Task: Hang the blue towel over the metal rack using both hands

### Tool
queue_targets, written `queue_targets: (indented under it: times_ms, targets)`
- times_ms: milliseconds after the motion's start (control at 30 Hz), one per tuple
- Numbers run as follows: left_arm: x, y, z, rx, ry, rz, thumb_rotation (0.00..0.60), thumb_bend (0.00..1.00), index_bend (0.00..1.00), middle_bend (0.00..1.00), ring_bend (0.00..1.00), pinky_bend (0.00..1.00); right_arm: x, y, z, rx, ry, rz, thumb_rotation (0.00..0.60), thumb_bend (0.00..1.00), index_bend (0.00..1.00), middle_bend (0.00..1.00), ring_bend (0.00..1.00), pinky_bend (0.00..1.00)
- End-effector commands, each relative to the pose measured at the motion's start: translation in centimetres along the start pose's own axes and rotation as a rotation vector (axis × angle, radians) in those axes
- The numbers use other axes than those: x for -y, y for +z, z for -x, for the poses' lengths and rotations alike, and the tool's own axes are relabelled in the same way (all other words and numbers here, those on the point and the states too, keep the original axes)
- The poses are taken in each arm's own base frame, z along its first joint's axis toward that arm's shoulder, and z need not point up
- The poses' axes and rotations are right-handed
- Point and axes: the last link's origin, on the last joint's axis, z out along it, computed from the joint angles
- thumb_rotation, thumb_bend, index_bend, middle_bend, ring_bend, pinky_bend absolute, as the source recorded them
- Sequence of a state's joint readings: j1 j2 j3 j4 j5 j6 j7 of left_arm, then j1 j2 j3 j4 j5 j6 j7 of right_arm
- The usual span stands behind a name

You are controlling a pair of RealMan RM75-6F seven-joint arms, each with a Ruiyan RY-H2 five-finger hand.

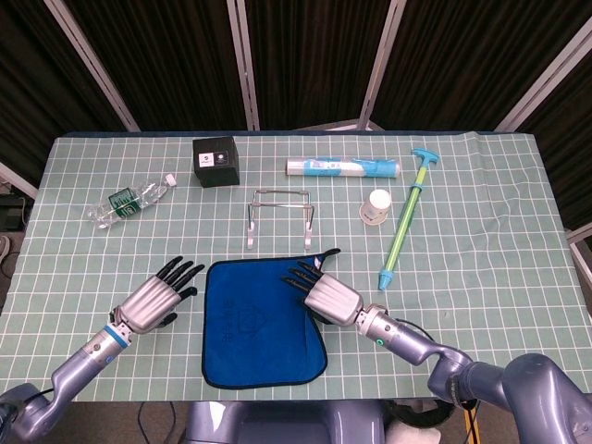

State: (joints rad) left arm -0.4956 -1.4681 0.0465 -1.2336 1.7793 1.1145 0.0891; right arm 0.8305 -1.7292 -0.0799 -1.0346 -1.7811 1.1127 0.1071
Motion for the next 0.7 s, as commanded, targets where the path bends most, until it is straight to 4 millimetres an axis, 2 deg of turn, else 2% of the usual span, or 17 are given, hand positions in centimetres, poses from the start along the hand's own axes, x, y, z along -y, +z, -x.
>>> queue_targets:
  times_ms: [33, 333, 433, 700]
  targets:
    - [-0.9, 0.9, 0.7, 0.001, -0.019, 0.026, 0.6, 0.29, 0.36, 0.0, 0.0, 0.0, 0.1, 0.0, 0.0, -0.001, 0.005, 0.002, 0.6, 0.5, 0.69, 0.06, 0.0, 0.0]
    - [-3.2, 3.0, 1.7, -0.006, -0.034, 0.087, 0.6, 0.29, 0.36, 0.0, 0.0, 0.0, 0.2, 0.0, -0.1, -0.006, 0.016, 0.006, 0.6, 0.5, 0.71, 0.07, 0.0, 0.0]
    - [-3.4, 3.4, 1.8, -0.007, -0.03, 0.091, 0.6, 0.29, 0.36, 0.0, 0.0, 0.0, 0.2, 0.0, 0.0, -0.007, 0.021, 0.007, 0.6, 0.5, 0.67, 0.07, 0.0, 0.0]
    - [-3.3, 3.6, 2.3, 0.004, -0.011, 0.089, 0.6, 0.29, 0.36, 0.0, 0.0, 0.0, -0.1, -0.1, 0.1, -0.005, 0.026, 0.013, 0.6, 0.5, 0.67, 0.07, 0.0, 0.0]
